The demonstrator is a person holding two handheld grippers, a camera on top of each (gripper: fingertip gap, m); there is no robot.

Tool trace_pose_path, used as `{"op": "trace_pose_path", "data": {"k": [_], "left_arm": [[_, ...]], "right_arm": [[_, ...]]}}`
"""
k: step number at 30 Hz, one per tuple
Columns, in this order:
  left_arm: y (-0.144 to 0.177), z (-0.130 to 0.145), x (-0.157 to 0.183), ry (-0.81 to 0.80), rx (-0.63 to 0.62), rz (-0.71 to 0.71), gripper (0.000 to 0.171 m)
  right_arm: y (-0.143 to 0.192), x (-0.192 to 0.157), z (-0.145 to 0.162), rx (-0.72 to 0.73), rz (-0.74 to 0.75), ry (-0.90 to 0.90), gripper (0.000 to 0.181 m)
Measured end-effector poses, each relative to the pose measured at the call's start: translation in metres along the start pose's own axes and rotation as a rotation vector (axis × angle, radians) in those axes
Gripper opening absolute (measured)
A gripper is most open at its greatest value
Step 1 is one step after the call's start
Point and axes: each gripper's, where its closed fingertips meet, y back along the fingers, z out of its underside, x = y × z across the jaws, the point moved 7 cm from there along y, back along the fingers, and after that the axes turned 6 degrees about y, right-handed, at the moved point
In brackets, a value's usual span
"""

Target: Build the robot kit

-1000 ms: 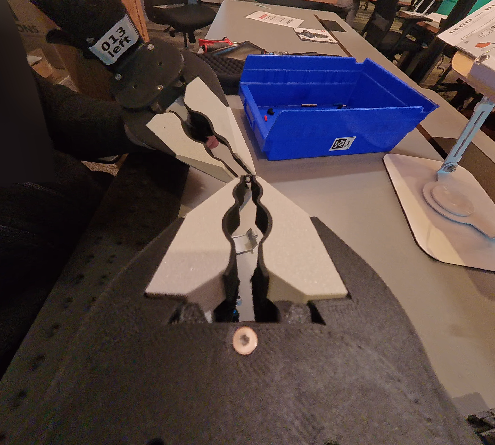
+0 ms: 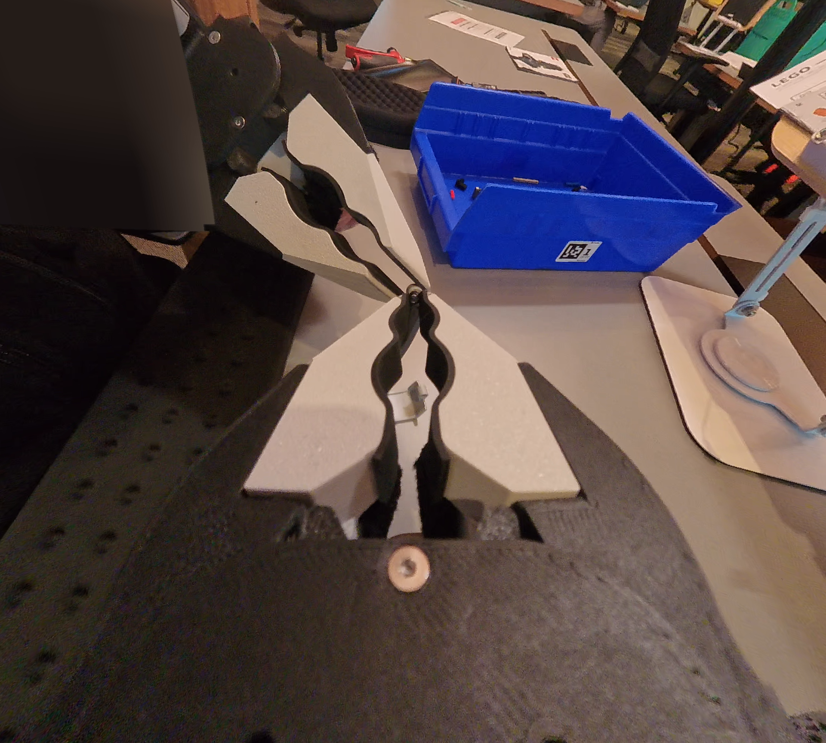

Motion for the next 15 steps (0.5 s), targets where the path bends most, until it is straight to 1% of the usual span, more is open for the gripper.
{"op": "trace_pose_path", "data": {"k": [8,12,15], "left_arm": [[0.0032,-0.0048,-0.0008,-0.008,0.029,-0.013,0.003],[0.0041,-0.0070,-0.0025,0.000,0.038,-0.024,0.003],[0.0044,-0.0083,-0.0024,-0.025,0.036,-0.040,0.004]], "right_arm": [[0.0025,0.0023,-0.0006,0.080,-0.047,-0.037,0.001],[0.0030,0.0053,-0.0002,0.131,-0.077,-0.130,0.001],[0.0026,0.0080,0.0013,0.160,-0.115,-0.218,0.001]]}}
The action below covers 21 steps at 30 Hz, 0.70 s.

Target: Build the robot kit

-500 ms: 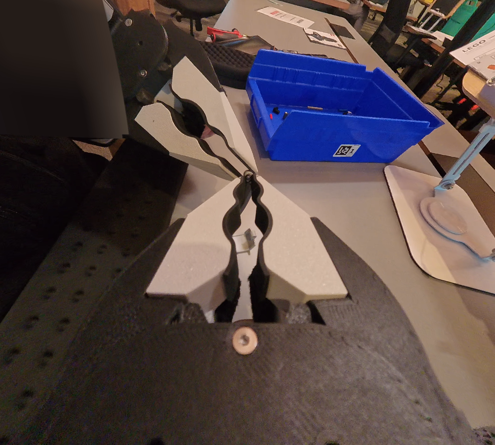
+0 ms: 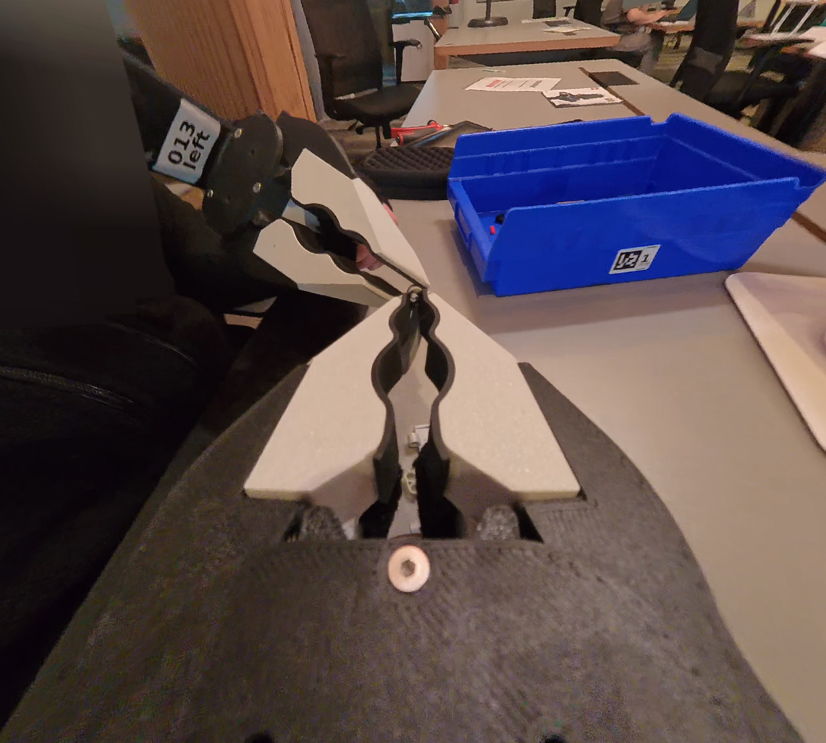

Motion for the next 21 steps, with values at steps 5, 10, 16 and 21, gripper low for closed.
{"op": "trace_pose_path", "data": {"k": [5,10,16,21], "left_arm": [[-0.002,-0.001,0.001,-0.046,-0.014,-0.014,0.004],[-0.004,0.002,0.000,-0.028,-0.036,-0.004,0.004],[-0.004,0.004,-0.008,0.075,-0.058,0.014,0.005],[-0.007,0.009,-0.009,0.225,-0.088,0.065,0.005]], "right_arm": [[-0.002,0.002,0.002,0.000,-0.013,-0.053,0.001],[-0.003,0.003,0.003,-0.013,0.006,-0.053,0.002],[0.006,0.006,-0.001,-0.063,0.062,0.022,0.010],[0.002,-0.007,-0.008,-0.213,0.215,0.323,0.017]]}}
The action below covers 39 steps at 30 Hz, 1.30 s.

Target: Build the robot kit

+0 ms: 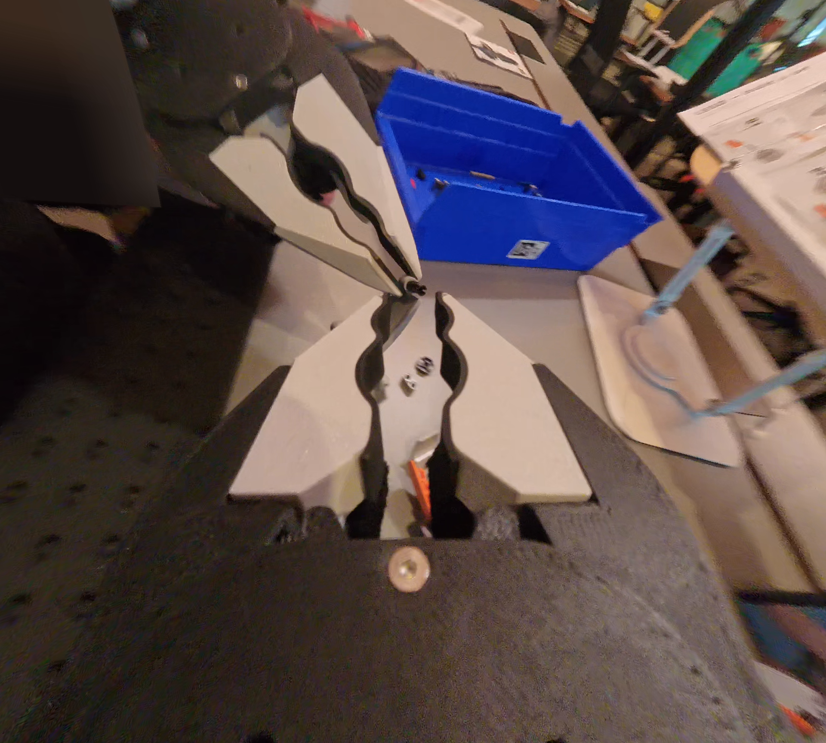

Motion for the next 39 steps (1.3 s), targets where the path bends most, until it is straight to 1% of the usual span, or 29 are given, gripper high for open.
{"op": "trace_pose_path", "data": {"k": [2,4,6,15,20,27,29,30,31,32,33,35,37,39], "left_arm": [[-0.001,-0.001,-0.002,0.086,0.015,0.026,0.005],[-0.002,-0.003,-0.002,0.155,0.030,0.053,0.005],[-0.004,-0.003,-0.002,0.170,0.021,0.047,0.004],[-0.006,-0.002,-0.002,0.176,0.012,0.015,0.004],[-0.007,-0.002,-0.003,0.181,0.008,0.005,0.003],[-0.005,0.002,-0.002,0.180,-0.008,0.005,0.003],[-0.003,0.002,-0.002,0.184,-0.016,0.025,0.004],[-0.002,0.004,-0.003,0.200,-0.025,0.047,0.004],[-0.001,0.009,-0.004,0.221,-0.063,0.069,0.004],[0.000,0.015,-0.007,0.230,-0.092,0.065,0.004],[0.003,0.022,-0.010,0.238,-0.124,0.063,0.004],[0.005,0.042,-0.010,0.287,-0.247,0.126,0.005],[0.008,0.057,-0.013,0.318,-0.315,0.135,0.005],[0.008,0.072,-0.011,0.334,-0.418,0.178,0.005]], "right_arm": [[-0.005,-0.006,-0.003,-0.076,0.084,0.112,0.029],[-0.010,-0.013,-0.006,-0.123,0.129,0.182,0.028],[-0.014,-0.016,-0.007,-0.168,0.178,0.245,0.028],[-0.021,-0.019,-0.003,-0.239,0.285,0.294,0.026],[-0.023,-0.019,-0.002,-0.234,0.308,0.278,0.021],[-0.027,-0.020,0.001,-0.234,0.269,0.250,0.017],[-0.025,-0.018,0.001,-0.206,0.219,0.204,0.019],[-0.025,-0.017,0.001,-0.191,0.161,0.147,0.023],[-0.024,-0.016,0.001,-0.181,0.097,0.078,0.029],[-0.022,-0.013,0.003,-0.176,0.063,0.016,0.036],[-0.019,-0.010,0.007,-0.178,0.047,-0.023,0.034],[-0.015,-0.004,0.013,-0.173,0.045,-0.066,0.032],[-0.014,-0.001,0.016,-0.171,0.033,-0.094,0.029],[-0.014,-0.001,0.018,-0.181,0.033,-0.102,0.028]]}}
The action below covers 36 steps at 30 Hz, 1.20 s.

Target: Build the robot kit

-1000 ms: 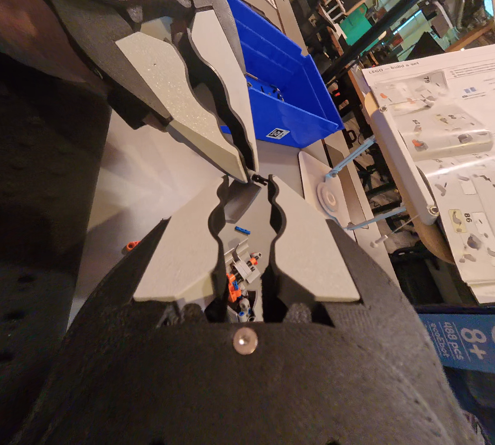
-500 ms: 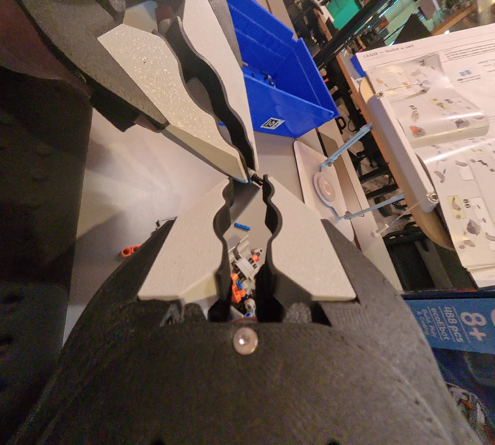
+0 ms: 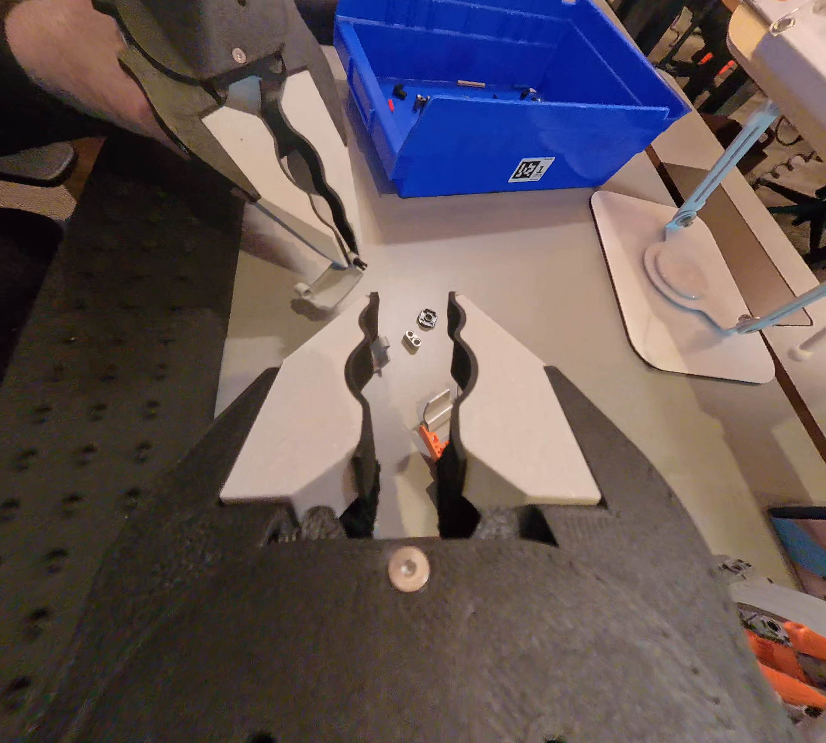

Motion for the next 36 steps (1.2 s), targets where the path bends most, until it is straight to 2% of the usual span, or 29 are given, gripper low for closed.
{"op": "trace_pose_path", "data": {"k": [3,10,13,16,20,23,26,28,33,36], "left_arm": [[-0.009,0.013,-0.003,0.011,-0.093,0.035,0.005],[-0.017,0.021,-0.003,-0.027,-0.171,0.055,0.009],[0.003,0.018,-0.008,-0.040,-0.127,0.063,0.016],[0.038,0.009,-0.019,-0.036,-0.062,0.040,0.020],[0.092,-0.001,-0.063,-0.024,0.002,-0.133,0.016],[0.113,-0.004,-0.101,-0.006,-0.044,-0.291,0.017],[0.109,-0.002,-0.135,-0.006,-0.144,-0.378,0.018],[0.102,-0.001,-0.155,0.016,-0.189,-0.376,0.020],[0.093,-0.011,-0.198,0.026,-0.222,-0.432,0.020],[0.085,-0.018,-0.220,0.037,-0.269,-0.415,0.020]], "right_arm": [[-0.001,-0.002,0.001,0.003,-0.015,0.002,0.025],[-0.002,-0.004,0.004,0.054,-0.071,-0.011,0.016],[0.001,0.000,0.004,0.073,-0.064,-0.019,0.014],[0.004,0.003,0.004,0.096,-0.065,-0.033,0.011],[0.006,0.006,0.006,0.119,-0.068,-0.048,0.010],[0.005,0.007,0.007,0.127,-0.068,-0.055,0.009],[0.004,0.009,0.010,0.123,-0.069,-0.062,0.009],[0.003,0.010,0.012,0.122,-0.072,-0.068,0.009],[0.002,0.012,0.016,0.117,-0.071,-0.065,0.009],[0.001,0.013,0.018,0.115,-0.074,-0.072,0.009]]}}
